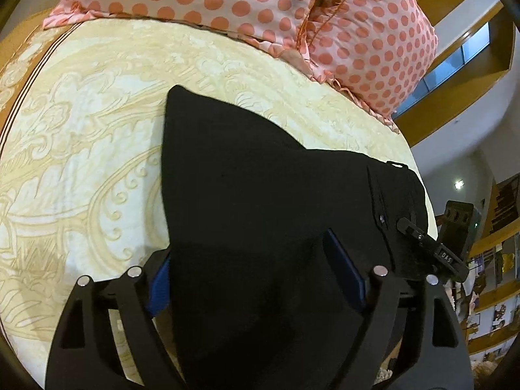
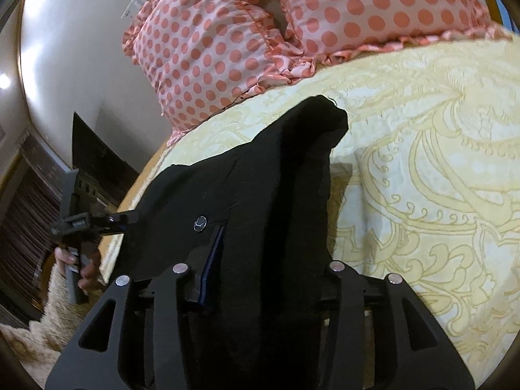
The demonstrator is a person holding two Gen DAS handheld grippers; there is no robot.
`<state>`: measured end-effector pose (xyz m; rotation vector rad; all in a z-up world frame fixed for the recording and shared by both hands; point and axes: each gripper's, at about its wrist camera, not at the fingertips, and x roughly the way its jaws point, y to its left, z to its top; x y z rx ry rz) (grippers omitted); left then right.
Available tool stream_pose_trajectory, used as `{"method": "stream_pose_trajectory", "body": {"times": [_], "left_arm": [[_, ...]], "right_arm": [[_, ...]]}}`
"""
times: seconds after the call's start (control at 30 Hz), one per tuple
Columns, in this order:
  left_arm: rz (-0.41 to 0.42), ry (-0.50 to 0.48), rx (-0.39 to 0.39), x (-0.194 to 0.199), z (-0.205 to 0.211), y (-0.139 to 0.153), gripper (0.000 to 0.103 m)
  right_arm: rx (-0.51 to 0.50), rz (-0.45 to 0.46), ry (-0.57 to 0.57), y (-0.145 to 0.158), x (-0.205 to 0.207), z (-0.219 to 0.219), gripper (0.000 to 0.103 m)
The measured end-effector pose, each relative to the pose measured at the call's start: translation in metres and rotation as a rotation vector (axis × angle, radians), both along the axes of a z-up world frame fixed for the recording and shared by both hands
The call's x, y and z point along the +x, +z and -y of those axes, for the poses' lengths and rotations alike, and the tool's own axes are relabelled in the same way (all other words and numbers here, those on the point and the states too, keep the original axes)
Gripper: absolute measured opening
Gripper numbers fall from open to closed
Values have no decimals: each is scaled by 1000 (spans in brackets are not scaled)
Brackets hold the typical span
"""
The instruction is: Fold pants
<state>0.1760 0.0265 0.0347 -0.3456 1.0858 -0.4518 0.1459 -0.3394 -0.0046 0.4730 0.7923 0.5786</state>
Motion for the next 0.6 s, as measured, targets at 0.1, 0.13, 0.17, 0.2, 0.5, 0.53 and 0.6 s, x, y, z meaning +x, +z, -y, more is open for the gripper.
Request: {"method": "stream_pose_trajectory", "body": {"times": [0.1,0.13,0.17,0.2,0.5,0.53,0.6], "left_arm": [[29,20,53,-5,0,1,52],[38,27,80,-7,-3,1,40],[42,32,86,-9,-6,0,33],[43,37,77,-9,-9,0,30],[142,33,96,-21,-3,19,9],[145,33,89,-22,-4,21,9],[148,34,86,-20,-4,23,9]], "right_arm": [[-52,48,19,5,-7,-7,38],[-57,52,17,5,-7,-8,37],[-46,48,17,5,-6,-7,36],[-37,46,17,4,-6,-6,34],[-60,114,36,26,-13,-13,24],[-64,117,38,29,-12,-14,24],[-66,115,36,33,-8,-14,23]]}}
